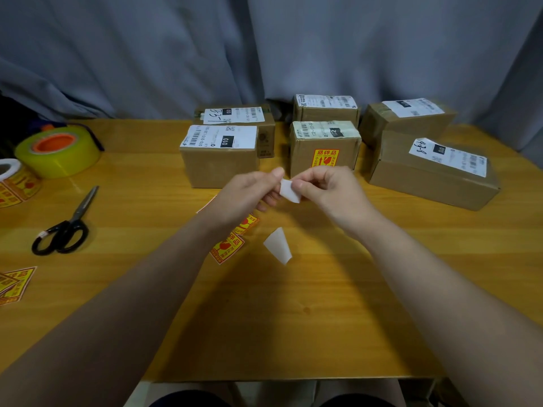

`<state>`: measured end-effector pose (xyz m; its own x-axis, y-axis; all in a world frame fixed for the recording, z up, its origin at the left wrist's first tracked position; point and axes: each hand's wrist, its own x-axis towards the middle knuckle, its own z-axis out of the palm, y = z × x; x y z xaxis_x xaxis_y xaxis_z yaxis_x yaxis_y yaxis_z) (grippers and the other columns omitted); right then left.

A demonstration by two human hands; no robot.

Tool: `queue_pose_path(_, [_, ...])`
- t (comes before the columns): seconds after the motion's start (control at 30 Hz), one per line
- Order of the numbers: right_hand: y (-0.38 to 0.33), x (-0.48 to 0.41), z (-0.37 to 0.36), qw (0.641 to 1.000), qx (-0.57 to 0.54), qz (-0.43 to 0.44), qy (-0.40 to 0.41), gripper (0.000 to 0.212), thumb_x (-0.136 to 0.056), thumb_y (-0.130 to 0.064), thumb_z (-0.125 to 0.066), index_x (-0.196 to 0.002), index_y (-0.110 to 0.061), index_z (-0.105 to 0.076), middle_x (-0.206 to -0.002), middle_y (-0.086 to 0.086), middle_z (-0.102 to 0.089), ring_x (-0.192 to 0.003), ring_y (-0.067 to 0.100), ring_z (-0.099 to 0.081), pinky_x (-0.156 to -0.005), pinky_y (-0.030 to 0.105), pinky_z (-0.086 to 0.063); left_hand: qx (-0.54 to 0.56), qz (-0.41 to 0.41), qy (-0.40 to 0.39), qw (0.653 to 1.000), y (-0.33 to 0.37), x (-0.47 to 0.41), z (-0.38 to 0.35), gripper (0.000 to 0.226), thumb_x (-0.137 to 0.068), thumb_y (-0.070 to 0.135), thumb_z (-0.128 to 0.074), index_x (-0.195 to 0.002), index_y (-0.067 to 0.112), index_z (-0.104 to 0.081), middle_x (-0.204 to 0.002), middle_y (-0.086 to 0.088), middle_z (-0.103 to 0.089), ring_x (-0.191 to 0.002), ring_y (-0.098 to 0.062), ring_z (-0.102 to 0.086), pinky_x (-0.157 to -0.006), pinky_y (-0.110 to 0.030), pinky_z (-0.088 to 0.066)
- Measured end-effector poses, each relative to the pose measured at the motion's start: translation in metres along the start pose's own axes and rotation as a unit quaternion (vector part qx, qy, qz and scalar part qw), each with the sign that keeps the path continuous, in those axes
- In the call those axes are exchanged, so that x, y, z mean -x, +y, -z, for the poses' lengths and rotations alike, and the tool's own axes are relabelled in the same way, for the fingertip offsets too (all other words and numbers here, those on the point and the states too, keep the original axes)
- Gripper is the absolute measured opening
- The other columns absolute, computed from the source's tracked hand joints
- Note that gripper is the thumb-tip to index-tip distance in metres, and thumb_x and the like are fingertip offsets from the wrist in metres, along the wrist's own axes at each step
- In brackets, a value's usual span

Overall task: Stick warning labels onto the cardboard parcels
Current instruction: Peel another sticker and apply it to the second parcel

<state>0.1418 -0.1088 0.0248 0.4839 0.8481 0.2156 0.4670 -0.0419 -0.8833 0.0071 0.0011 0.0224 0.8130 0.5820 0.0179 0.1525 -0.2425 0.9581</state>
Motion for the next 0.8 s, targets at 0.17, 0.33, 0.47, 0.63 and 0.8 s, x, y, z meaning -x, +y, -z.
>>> queue_pose_path(0.17, [-0.002,0.002,0.000,0.999,0.006,0.031,-0.016,0.012,-0.089,-0.011,-0.061,-0.095,-0.013,-0.072,-0.086,0.001,-0.070,-0.084,0.015,-0.065,-0.080,0.032,-0.053,-0.071,-0.064,0.043,0.994,0.002,-0.001,-0.002,0.012,-0.090,0.022,-0.060,-0.088,0.011,-0.066,-0.082,-0.028,-0.057,-0.072,-0.021,-0.045,-0.067,-0.033,-0.038])
queue_pose_path(0.33, [0.002,0.004,0.003,0.977,-0.198,-0.048,-0.061,0.019,-0.091,-0.005,-0.054,-0.098,-0.012,-0.071,-0.092,0.005,-0.072,-0.088,0.016,-0.065,-0.077,0.028,-0.051,-0.022,-0.051,0.042,0.998,0.002,-0.001,-0.004,0.013,-0.090,0.022,-0.060,-0.086,0.011,-0.065,-0.080,-0.013,-0.052,-0.076,-0.020,-0.043,-0.071,-0.035,-0.035])
queue_pose_path(0.47, [0.005,0.005,0.003,0.938,-0.329,-0.087,-0.067,0.023,-0.090,-0.011,-0.052,-0.100,0.000,-0.070,-0.098,0.016,-0.070,-0.097,0.030,-0.063,-0.098,0.048,-0.046,-0.001,-0.061,0.036,0.997,0.008,-0.001,-0.007,0.018,-0.089,0.024,-0.060,-0.087,0.006,-0.064,-0.078,-0.016,-0.052,-0.076,-0.021,-0.043,-0.071,-0.035,-0.034])
queue_pose_path(0.63, [-0.001,0.004,0.006,0.956,-0.277,-0.085,-0.040,0.043,-0.079,-0.043,-0.056,-0.091,-0.004,-0.072,-0.082,0.006,-0.072,-0.086,0.016,-0.066,-0.080,0.030,-0.053,-0.071,-0.096,0.053,0.991,0.014,-0.002,-0.010,0.013,-0.090,0.017,-0.059,-0.088,0.006,-0.066,-0.075,-0.017,-0.056,-0.068,-0.011,-0.046,-0.065,-0.022,-0.039])
queue_pose_path(0.8, [-0.004,0.002,0.008,0.986,-0.160,-0.048,-0.013,0.006,-0.077,-0.014,-0.073,-0.079,-0.009,-0.072,-0.068,-0.002,-0.071,-0.067,0.007,-0.065,-0.064,0.018,-0.050,-0.183,-0.154,0.070,0.968,0.014,-0.005,-0.011,0.008,-0.089,0.014,-0.061,-0.084,0.009,-0.066,-0.083,0.002,-0.057,-0.067,-0.002,-0.046,-0.061,-0.007,-0.037])
